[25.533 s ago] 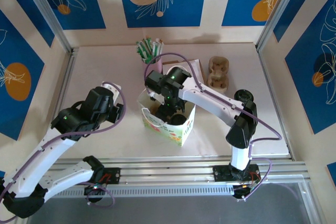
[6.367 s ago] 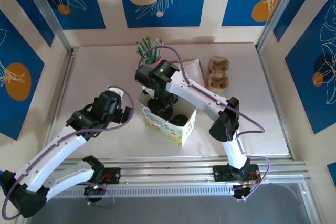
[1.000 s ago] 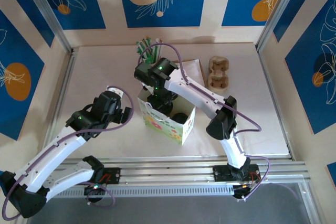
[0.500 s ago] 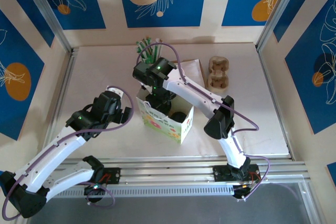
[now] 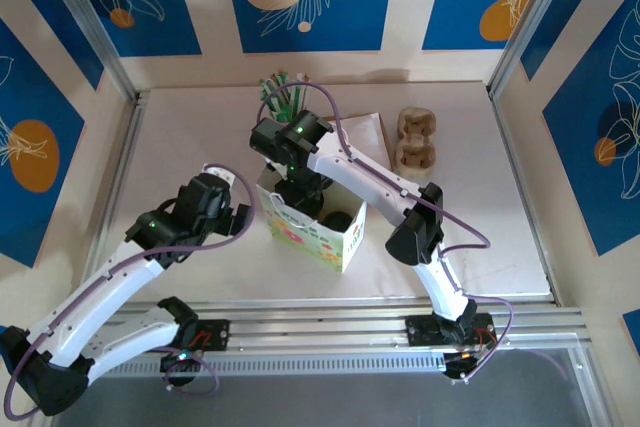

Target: Pack the takeout coffee

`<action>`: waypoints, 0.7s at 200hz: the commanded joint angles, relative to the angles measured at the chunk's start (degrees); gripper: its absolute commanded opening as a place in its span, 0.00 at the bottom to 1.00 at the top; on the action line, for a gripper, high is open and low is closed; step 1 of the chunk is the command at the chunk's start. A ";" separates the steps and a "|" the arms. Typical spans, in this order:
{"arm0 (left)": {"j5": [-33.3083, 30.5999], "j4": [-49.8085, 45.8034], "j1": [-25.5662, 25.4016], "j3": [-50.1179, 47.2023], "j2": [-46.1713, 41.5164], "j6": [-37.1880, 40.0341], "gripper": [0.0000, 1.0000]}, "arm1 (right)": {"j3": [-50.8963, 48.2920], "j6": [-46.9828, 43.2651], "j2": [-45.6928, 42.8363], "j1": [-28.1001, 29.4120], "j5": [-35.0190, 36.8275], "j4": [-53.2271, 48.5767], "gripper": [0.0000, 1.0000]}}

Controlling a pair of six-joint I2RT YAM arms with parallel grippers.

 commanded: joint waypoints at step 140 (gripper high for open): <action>1.21 0.15 0.70 -0.79 -0.70 0.31 1.00 | 1.71 0.18 2.72 1.00 -0.31 -7.69 0.65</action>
